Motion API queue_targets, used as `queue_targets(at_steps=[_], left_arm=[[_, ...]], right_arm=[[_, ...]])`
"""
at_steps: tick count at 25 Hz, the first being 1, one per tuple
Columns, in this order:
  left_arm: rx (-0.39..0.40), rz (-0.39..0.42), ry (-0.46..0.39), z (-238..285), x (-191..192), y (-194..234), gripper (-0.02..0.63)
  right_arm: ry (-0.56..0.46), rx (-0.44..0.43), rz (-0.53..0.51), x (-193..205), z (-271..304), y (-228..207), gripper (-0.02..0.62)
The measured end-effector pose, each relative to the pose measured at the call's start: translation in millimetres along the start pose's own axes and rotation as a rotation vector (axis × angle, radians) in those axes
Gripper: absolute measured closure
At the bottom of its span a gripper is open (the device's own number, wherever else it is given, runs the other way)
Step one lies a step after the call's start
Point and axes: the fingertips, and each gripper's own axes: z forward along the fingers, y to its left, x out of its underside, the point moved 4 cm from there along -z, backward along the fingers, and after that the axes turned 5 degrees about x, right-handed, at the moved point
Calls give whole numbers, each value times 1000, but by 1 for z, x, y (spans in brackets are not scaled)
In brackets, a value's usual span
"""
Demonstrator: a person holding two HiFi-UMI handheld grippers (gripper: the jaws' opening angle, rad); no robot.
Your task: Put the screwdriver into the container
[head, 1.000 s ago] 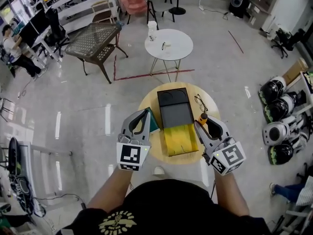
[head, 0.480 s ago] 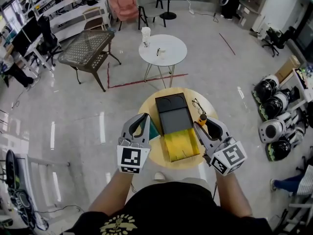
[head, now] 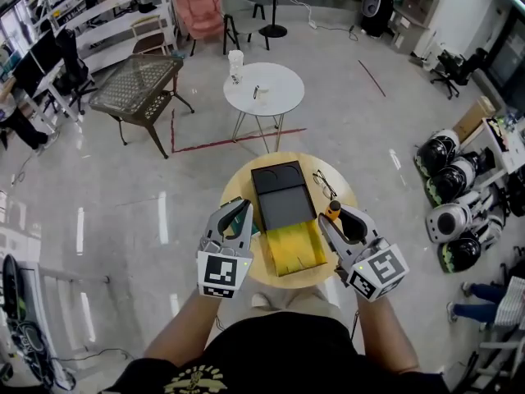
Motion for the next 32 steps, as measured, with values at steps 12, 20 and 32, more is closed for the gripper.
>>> queue_targets(at_steps=[12, 20, 32], left_arm=[[-86, 4, 49, 6, 7, 10, 586], [-109, 1, 56, 14, 3, 7, 586], [-113, -16, 51, 24, 6, 7, 586]], right_arm=[[59, -105, 25, 28, 26, -7, 463], [128, -143, 6, 50, 35, -12, 463], [190, -139, 35, 79, 42, -27, 463]])
